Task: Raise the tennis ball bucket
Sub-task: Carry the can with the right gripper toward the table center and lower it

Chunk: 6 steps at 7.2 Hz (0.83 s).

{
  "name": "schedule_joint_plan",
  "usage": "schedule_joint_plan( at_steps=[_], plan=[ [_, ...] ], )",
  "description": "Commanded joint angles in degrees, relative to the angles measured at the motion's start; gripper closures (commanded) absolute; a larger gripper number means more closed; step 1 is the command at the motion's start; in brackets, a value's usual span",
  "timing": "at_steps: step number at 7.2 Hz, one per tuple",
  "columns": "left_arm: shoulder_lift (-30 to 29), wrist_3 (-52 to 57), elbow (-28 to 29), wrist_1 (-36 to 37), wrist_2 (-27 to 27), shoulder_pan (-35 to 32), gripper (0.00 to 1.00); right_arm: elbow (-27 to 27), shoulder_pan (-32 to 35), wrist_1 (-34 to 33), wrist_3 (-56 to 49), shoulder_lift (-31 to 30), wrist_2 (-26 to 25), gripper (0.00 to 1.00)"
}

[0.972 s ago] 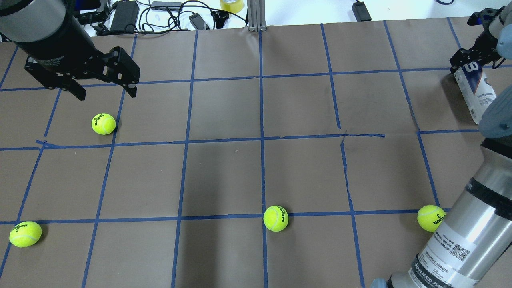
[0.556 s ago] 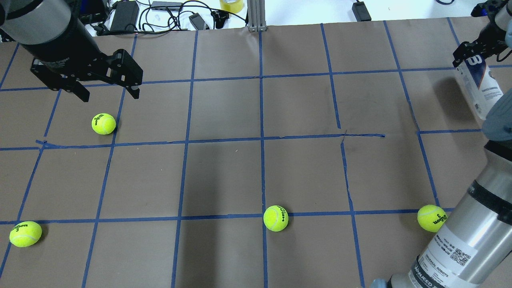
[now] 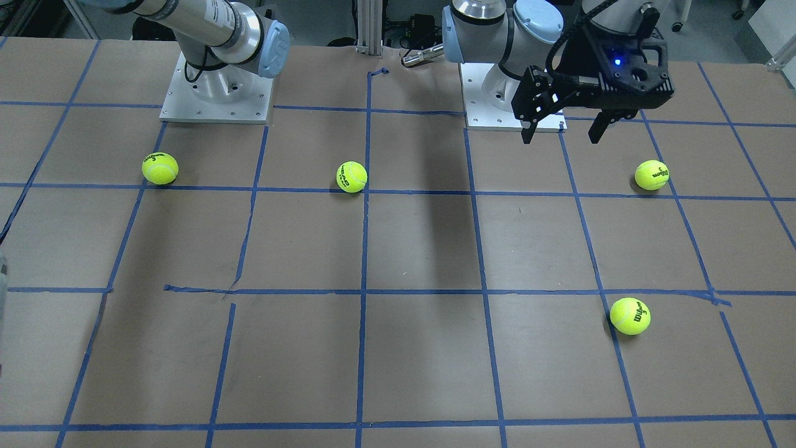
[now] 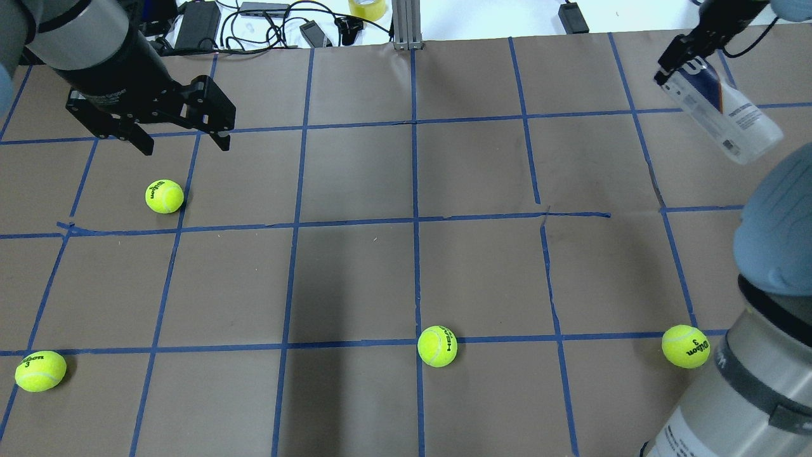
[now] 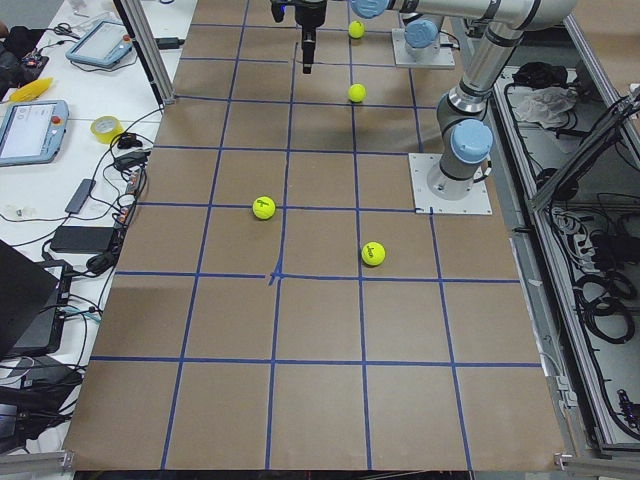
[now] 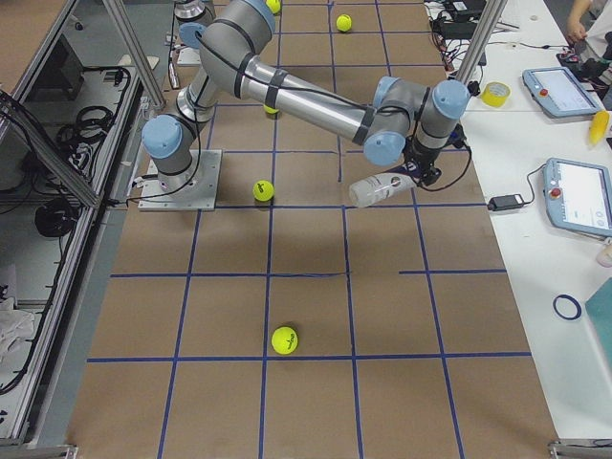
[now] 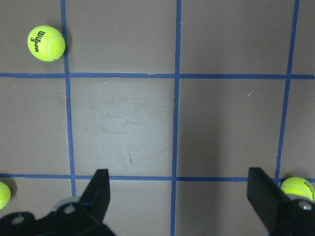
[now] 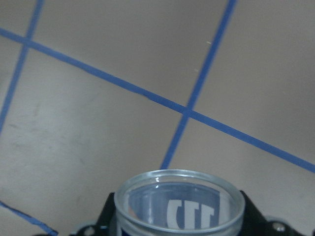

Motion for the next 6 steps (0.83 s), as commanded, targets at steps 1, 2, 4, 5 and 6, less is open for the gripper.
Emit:
schedule_joint_plan(
  at_steps=[1, 2, 4, 5, 6],
  plan=[
    [-0.1, 0.0, -0.2, -0.3, -1.2, 0.2, 0.0, 6.8, 12.8, -0.1, -4.5, -2.9, 0.2, 0.57],
    [-0.2, 0.0, -0.3, -0.3, -3.7, 0.3, 0.0, 8.2, 18.6, -8.7, -4.8, -3.0, 0.9, 0.55],
    [-0.2, -0.2, -0.2, -0.2, -3.8, 0.2, 0.0, 11.5, 27.7, -18.8, -12.9, -1.5, 3.1, 0.54],
    [-0.1, -0.1, -0.2, -0.3, -3.7, 0.2, 0.0, 14.0, 32.1, -23.7, -13.5, -0.7, 2.8, 0.48],
    [0.2, -0.1, 0.2, -0.3, -3.8, 0.0, 0.0, 14.4, 35.8, -24.2, -13.5, 0.1, 2.4, 0.47]
  ],
)
